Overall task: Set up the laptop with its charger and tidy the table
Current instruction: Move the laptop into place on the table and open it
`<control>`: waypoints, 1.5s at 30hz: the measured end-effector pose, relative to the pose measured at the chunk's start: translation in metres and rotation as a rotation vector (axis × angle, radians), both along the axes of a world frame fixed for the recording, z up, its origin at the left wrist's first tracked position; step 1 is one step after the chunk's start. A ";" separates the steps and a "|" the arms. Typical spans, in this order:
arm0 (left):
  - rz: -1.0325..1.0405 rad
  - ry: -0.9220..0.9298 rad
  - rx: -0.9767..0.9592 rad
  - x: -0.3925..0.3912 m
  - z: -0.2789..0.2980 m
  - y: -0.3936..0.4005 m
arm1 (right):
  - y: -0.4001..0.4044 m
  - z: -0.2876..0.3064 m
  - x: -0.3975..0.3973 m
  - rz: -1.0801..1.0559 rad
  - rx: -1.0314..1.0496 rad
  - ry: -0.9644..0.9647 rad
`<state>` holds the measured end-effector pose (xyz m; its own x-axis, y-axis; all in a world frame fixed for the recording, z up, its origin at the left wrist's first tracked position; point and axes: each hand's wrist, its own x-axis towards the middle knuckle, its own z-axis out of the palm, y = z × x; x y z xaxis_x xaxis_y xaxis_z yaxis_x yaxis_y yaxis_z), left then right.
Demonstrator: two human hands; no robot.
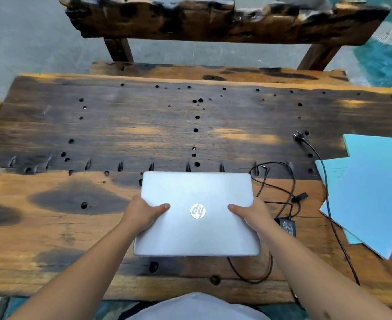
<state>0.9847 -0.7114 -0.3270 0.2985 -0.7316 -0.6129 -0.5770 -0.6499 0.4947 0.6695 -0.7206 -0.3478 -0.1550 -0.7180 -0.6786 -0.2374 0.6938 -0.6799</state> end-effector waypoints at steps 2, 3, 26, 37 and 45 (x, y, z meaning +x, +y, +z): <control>0.020 -0.004 0.015 0.002 -0.007 -0.017 | -0.013 -0.007 0.004 -0.026 0.013 0.003; 0.018 -0.014 0.021 0.003 -0.011 -0.026 | -0.020 -0.012 0.006 -0.040 0.020 0.002; 0.109 -0.086 0.142 -0.005 -0.103 -0.115 | -0.098 -0.082 0.026 -0.011 0.107 0.452; 0.111 -0.191 0.127 -0.014 -0.104 -0.111 | -0.098 -0.077 0.034 -0.077 0.111 0.443; 0.174 -0.154 0.137 -0.023 -0.100 -0.106 | -0.093 -0.078 0.034 -0.113 0.124 0.468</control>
<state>0.9621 -0.8174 -0.4274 0.5100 -0.5747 -0.6400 -0.5124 -0.8006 0.3106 0.7034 -0.8134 -0.4254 -0.5356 -0.5974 -0.5969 -0.4160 0.8018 -0.4291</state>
